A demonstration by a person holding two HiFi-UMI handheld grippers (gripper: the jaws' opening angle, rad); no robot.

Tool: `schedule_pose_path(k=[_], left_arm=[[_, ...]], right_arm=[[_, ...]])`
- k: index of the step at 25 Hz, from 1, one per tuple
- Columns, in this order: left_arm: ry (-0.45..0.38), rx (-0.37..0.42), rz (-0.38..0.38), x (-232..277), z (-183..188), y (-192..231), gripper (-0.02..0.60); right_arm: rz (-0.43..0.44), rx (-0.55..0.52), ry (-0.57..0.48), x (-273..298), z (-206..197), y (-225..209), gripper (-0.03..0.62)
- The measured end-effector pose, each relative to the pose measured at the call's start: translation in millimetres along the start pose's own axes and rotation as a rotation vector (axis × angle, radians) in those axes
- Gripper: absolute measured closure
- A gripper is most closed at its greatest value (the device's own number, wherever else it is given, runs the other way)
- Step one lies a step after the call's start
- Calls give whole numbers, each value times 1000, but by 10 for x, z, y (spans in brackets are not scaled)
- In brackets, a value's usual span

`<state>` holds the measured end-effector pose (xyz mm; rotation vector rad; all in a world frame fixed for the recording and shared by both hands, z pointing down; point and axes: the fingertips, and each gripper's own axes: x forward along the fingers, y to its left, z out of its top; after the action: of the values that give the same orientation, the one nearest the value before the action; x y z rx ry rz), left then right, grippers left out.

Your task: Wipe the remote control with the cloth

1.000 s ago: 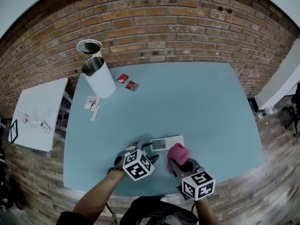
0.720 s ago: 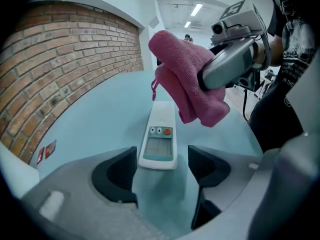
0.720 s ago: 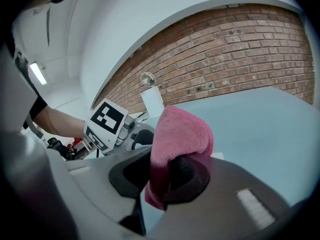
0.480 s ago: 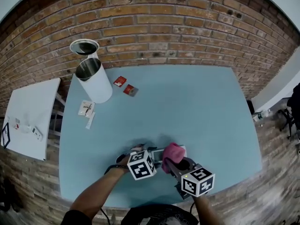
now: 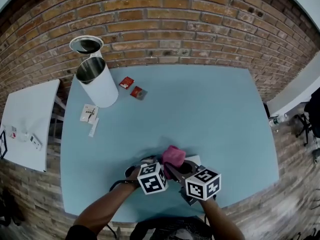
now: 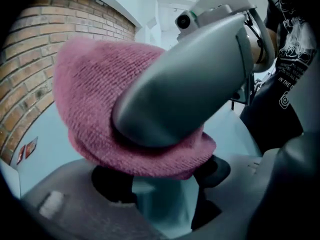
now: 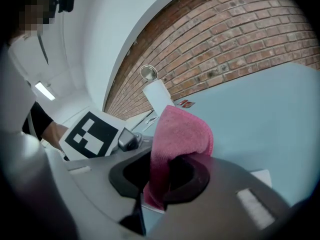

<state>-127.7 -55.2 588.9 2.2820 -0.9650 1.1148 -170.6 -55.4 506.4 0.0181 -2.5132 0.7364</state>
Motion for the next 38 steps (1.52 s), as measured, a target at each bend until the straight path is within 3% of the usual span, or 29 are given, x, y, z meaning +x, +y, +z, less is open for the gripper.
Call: schedule_pose_path(k=[8,23,38], left_arm=[[31,-4,-4,16,-14,-3,250],[235,-27,-4,53,-111,5,253],[257,-53,12,33,-129,-31,290]], right_arm=[[-14,-46,31,57,-107,-108,528],[36,-11,16,-252,-115,-467,529],[-28,61,-37,-654,-87,-937,528]])
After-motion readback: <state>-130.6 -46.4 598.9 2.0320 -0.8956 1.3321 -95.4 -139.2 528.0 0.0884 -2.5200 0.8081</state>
